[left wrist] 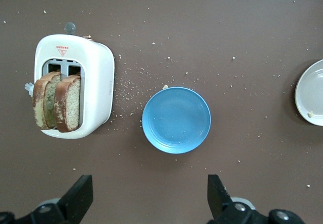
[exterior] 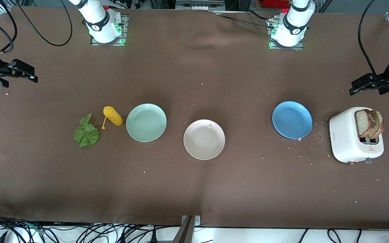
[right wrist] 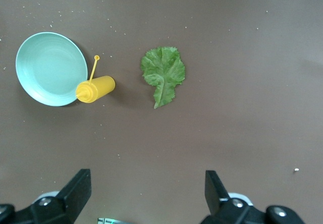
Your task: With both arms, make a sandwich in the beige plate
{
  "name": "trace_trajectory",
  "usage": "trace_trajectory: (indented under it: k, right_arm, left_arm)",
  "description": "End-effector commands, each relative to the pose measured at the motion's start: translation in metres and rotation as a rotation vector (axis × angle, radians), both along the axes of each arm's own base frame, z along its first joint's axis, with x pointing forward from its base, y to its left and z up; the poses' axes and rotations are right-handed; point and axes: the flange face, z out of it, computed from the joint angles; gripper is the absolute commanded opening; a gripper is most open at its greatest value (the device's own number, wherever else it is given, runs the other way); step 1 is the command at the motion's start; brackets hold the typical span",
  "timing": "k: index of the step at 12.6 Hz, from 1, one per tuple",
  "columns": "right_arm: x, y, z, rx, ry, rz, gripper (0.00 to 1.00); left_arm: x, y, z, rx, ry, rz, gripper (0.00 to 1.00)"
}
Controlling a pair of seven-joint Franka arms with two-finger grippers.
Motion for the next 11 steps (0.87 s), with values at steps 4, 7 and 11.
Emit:
trace_trajectory:
  k: [4,7,11]
  right_arm:
    - [-0.001,-0.004,0.000,-0.054,0.017,0.008,1.00]
    - [0.002,-0.005,-0.012,-0.063,0.052,0.007,1.00]
    - [0.000,-0.004,-0.015,-0.060,0.077,0.010,1.00]
  left_arm:
    - [0.005,0.000,0.004,-0.031,-0.013,-0.015,1.00]
    - [0.005,0.001,0.004,-0.031,-0.013,-0.015,1.00]
    - [0.004,0.005,0.004,-0.033,-0.011,-0.009,1.00]
